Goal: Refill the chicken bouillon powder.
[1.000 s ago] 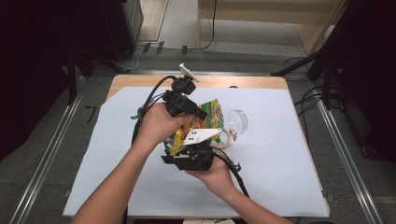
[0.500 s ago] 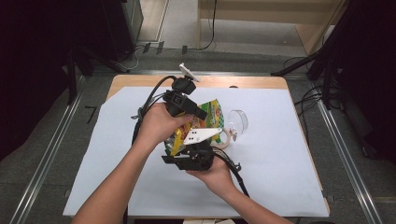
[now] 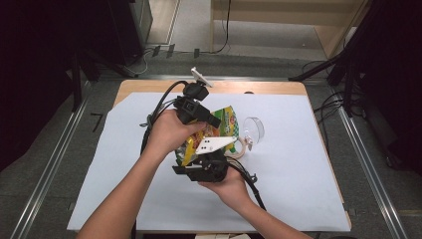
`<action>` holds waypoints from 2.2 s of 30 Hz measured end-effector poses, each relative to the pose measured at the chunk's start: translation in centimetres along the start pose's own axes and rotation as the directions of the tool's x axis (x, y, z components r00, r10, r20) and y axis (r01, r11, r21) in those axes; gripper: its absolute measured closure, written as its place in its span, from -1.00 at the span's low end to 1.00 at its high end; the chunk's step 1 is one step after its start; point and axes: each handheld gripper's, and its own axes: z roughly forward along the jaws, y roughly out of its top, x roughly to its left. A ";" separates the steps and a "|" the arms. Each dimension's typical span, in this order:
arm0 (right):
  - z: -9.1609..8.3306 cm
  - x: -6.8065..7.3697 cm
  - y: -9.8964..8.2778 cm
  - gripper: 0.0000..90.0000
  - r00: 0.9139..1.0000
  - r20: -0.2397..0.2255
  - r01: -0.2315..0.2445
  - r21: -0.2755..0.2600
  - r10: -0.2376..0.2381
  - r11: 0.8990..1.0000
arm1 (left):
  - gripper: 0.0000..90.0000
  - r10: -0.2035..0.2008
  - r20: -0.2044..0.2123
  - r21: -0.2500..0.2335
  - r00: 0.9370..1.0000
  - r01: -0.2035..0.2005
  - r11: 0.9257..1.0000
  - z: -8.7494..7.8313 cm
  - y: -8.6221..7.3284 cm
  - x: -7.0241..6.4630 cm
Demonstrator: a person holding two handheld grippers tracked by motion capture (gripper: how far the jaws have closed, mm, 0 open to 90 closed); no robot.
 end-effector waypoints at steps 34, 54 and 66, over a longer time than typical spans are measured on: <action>-0.1 -0.1 0.1 0.61 1.000 0.006 -0.002 -0.004 0.002 1.000 | 0.90 0.007 -0.007 -0.002 1.000 -0.007 1.000 0.0 0.1 -0.3; -0.1 0.0 0.1 0.61 1.000 0.005 -0.002 0.000 0.002 1.000 | 0.90 0.008 -0.004 0.000 1.000 -0.008 1.000 0.1 0.1 -0.2; -0.1 0.0 0.1 0.61 1.000 0.008 -0.003 0.000 0.003 1.000 | 0.90 0.009 -0.001 0.001 1.000 -0.009 1.000 0.1 0.2 -0.2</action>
